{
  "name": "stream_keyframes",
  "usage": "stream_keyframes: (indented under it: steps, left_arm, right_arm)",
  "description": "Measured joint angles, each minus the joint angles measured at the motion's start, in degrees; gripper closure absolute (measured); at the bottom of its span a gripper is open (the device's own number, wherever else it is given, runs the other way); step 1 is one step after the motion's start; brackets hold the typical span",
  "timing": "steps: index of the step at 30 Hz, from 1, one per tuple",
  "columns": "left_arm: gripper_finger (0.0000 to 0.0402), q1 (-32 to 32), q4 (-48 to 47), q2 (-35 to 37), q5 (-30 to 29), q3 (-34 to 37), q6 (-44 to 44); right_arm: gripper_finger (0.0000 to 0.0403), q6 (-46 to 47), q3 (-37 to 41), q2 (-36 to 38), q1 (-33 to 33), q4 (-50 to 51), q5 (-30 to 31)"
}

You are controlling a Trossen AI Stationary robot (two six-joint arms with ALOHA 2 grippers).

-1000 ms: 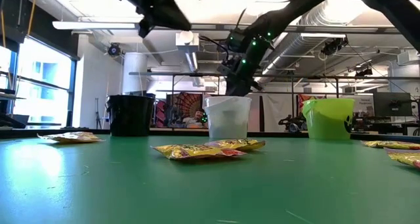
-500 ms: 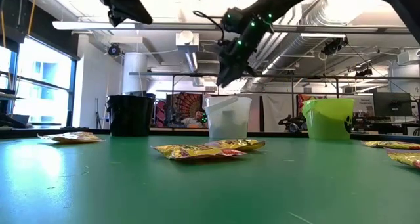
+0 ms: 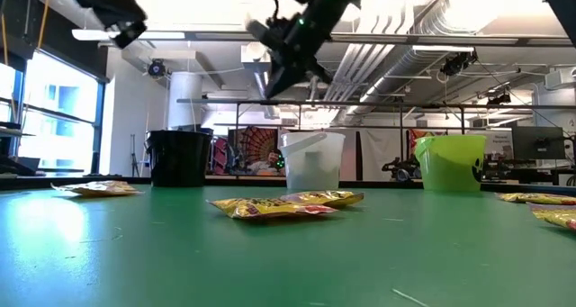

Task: Sort candy by brand, put in halloween buckets
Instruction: Put the white candy into the white bucket

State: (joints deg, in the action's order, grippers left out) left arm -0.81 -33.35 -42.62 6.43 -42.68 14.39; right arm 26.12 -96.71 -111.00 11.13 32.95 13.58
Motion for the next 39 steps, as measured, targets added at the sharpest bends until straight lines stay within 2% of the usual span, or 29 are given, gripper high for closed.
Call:
stream_keyframes:
  steps: [7,11,16,21,26,31,36,39]
  left_arm:
    - [0.0401,-5.61,-12.01,0.65,2.54,0.31,0.49]
    - [0.0395,-10.35,-13.37,-1.37,2.50,0.33,0.82]
    - [0.0363,-16.98,-13.07,-6.13,2.48,0.33,6.56]
    - [0.0328,-24.34,-11.28,-12.82,2.69,1.05,12.35]
    - [0.0302,-29.32,0.78,-19.93,3.96,3.11,19.86]
    - [0.0288,-31.35,6.92,-29.43,4.21,3.30,24.93]
    - [0.0278,-32.03,7.96,-37.79,0.52,2.15,27.03]
    - [0.0270,-31.79,8.05,-41.75,1.66,0.97,27.81]
  right_arm:
    - [0.0402,6.96,0.62,0.00,-9.93,0.77,3.02]
    - [0.0403,9.38,6.84,0.32,-14.61,-1.83,4.00]
    - [0.0403,11.68,16.85,2.97,-18.14,-11.72,1.68]
    - [0.0403,12.49,24.96,9.79,-20.83,-14.16,2.69]
    - [0.0403,13.59,33.36,19.85,-22.37,-12.36,5.99]
    - [0.0403,13.97,41.47,30.23,-22.55,-12.00,8.16]
    - [0.0403,13.97,47.39,38.56,-22.42,-11.96,10.23]
    - [0.0403,13.99,49.79,42.18,-22.43,-11.96,10.48]
